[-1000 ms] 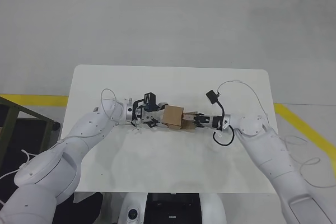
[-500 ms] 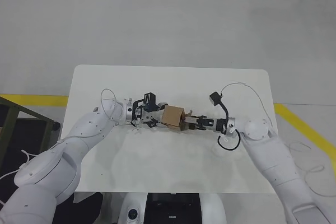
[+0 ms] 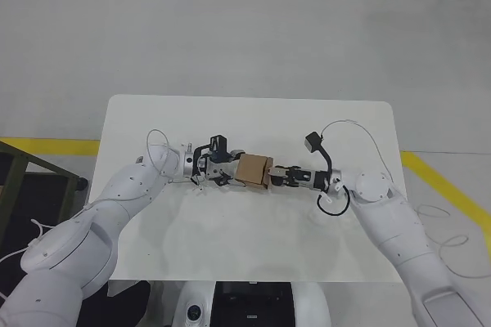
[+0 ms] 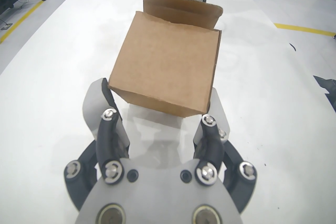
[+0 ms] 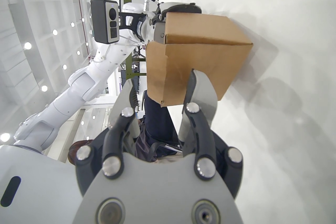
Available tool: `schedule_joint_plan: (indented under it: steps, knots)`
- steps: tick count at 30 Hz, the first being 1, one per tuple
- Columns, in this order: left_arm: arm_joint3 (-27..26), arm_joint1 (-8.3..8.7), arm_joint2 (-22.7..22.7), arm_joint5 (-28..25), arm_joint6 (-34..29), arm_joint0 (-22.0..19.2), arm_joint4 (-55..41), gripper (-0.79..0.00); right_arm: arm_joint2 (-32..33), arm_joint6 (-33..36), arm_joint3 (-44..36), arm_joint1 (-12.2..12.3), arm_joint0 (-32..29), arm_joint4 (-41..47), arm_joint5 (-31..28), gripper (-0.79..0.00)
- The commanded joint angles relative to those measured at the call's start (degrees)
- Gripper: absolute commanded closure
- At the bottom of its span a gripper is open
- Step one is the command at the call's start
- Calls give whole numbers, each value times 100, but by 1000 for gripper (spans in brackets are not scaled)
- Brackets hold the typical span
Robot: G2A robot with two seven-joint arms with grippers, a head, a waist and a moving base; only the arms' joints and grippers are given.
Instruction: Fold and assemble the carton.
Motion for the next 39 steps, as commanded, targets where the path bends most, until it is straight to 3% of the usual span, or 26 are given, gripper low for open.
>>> schedule_joint_plan:
  steps: [1, 27, 34, 39]
  knots:
    - [4, -1, -3, 1, 0, -1, 7, -613, -19, 11, 60, -10, 34, 10, 4, -280]
    - [-1, 13, -65, 7, 7, 22, 40, -613, -210, -347, 185, -64, 208, -584, 497, -188]
    - [-10, 16, -78, 1, 1, 25, 45, -613, -166, -120, 249, -87, 178, -148, 228, -265]
    - [-17, 16, -85, -2, -1, 32, 50, -610, -180, -41, 370, -105, 222, -68, 150, -231]
